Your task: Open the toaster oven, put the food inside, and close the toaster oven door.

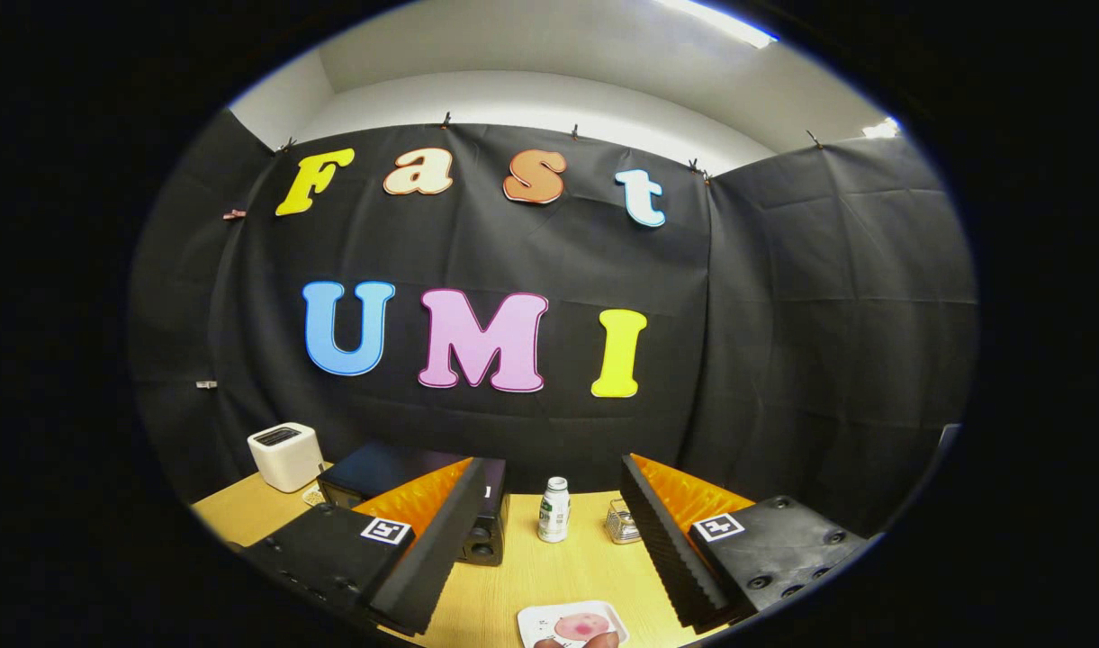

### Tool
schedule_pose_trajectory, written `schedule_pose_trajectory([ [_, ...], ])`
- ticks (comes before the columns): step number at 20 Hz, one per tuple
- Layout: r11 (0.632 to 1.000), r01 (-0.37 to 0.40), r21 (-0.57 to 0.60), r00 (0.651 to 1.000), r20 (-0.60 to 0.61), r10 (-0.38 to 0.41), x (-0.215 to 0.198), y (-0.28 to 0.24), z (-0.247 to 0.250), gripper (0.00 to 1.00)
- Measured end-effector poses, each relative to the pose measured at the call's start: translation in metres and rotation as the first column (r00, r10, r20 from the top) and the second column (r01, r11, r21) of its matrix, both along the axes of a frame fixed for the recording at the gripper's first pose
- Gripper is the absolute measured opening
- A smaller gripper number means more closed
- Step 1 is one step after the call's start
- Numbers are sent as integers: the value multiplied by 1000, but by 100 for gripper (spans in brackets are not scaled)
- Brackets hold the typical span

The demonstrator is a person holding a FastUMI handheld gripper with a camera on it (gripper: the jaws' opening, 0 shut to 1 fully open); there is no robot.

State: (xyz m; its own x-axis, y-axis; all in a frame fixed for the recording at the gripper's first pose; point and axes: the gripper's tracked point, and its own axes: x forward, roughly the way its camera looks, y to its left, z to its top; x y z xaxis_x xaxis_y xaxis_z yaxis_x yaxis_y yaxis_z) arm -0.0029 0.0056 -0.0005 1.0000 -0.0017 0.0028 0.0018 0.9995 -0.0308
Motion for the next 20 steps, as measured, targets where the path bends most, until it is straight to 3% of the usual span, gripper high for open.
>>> schedule_pose_trajectory([
  [12, 1000, 8, 6, 1000, -2, -8, 3, 6, -1, 98],
  [20, 998, -45, 35, 999, -19, 46, 27, 80, -7, 98],
])
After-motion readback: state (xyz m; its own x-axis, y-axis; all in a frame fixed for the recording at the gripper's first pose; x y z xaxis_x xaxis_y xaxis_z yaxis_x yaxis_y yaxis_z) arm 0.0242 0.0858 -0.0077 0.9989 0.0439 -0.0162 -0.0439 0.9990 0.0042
